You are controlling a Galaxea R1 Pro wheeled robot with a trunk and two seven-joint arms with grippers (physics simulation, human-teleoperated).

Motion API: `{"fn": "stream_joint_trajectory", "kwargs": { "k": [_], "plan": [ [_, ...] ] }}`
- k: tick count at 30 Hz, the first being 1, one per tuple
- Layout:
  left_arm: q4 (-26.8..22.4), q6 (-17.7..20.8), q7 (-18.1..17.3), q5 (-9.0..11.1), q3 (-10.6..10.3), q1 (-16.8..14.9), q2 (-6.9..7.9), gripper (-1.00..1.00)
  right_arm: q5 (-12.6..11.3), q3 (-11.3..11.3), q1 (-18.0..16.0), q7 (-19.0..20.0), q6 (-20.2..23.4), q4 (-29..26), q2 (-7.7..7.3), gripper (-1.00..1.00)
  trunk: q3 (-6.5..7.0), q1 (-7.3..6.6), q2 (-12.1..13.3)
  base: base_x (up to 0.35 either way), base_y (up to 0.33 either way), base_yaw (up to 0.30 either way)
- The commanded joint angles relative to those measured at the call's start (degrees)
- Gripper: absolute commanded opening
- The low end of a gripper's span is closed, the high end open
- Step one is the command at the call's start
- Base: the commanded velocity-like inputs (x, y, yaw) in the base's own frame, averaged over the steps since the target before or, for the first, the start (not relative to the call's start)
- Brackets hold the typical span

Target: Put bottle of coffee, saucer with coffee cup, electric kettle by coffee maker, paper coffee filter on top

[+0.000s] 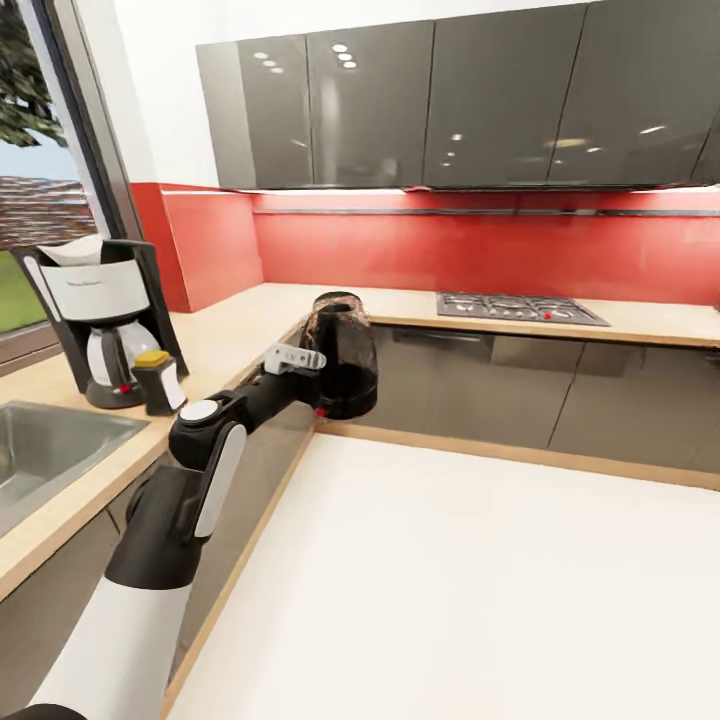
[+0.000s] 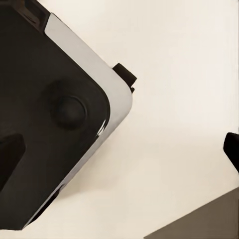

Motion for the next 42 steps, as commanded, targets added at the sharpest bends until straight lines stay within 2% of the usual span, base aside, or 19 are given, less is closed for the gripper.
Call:
{"fn": "stream_joint_trajectory", "kwargs": {
  "k": [1, 42],
  "plan": [
    [-0.1, 0.4, 0.1, 0.6, 0.1, -0.1, -0.02, -1.0, 0.0, 0.3, -0.1, 0.0, -0.4, 0.2, 0.03, 1.0, -0.06, 0.03, 0.0, 0.294, -0.168, -0.081],
    [-0.1, 0.4, 0.1, 0.6, 0.2, -0.1, -0.02, -1.0, 0.0, 0.3, -0.1, 0.0, -0.4, 0.2, 0.06, 1.0, -0.06, 0.03, 0.0, 0.298, -0.16, -0.004]
  ]
}}
